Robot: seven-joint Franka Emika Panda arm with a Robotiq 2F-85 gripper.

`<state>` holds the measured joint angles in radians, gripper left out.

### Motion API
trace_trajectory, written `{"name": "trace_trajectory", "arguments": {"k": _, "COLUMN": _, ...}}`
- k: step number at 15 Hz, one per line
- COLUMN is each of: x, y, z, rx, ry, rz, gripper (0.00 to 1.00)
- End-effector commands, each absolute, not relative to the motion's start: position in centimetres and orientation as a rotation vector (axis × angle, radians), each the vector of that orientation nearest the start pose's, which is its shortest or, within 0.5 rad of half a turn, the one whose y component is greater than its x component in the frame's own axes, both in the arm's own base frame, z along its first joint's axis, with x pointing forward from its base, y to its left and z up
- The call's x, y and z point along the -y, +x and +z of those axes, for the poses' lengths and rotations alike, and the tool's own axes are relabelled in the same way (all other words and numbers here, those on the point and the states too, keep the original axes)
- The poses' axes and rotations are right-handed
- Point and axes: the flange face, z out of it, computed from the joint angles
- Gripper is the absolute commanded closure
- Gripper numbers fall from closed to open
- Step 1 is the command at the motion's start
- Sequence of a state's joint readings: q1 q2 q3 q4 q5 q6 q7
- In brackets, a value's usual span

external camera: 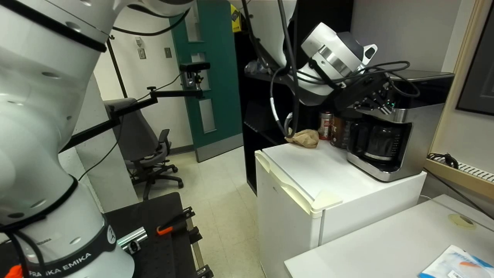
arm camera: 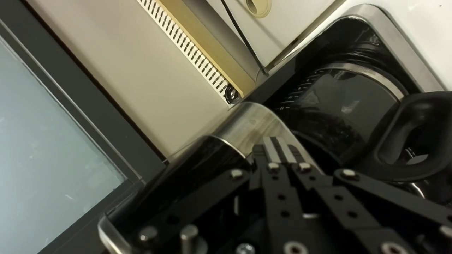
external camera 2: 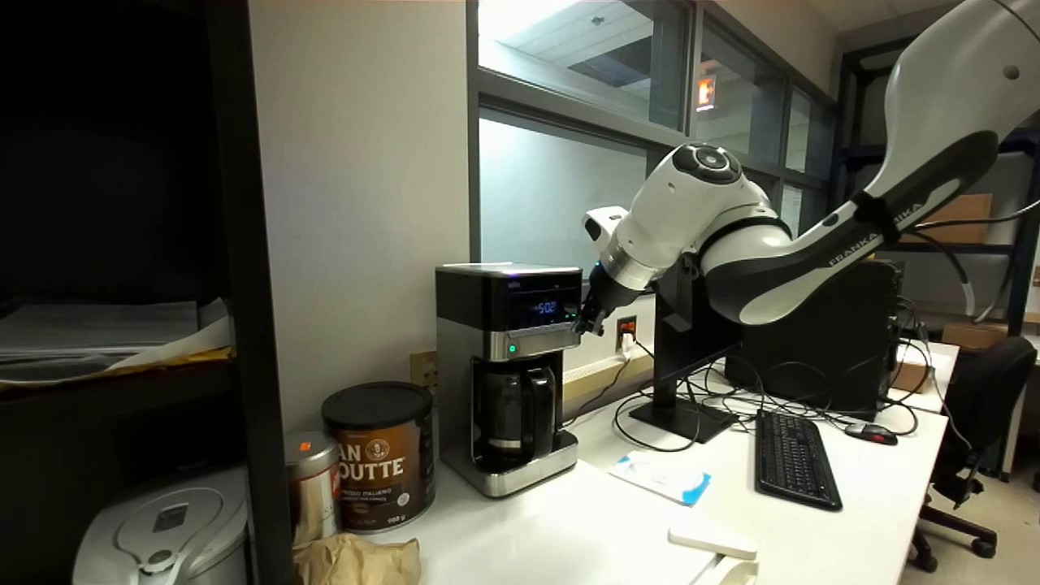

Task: Press a button on the coffee maker

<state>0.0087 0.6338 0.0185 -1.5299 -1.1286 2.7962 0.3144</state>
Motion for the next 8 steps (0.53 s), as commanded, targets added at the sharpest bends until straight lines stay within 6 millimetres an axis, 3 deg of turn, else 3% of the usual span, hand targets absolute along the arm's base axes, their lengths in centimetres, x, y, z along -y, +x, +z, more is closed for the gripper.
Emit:
{"name": "trace_trajectory", "arguments": {"k": 1, "x": -5.6, "y": 72.9, "z": 34.2, "rx": -0.813, "ry": 2.325, "rz": 0.896, "gripper": 1.0}}
{"name": "trace_trajectory", "arguments": {"k": 8, "x": -5.7, "y": 67.1, "z": 34.8, "rx": -0.876, "ry": 2.425, "rz": 0.942, "gripper": 1.0}}
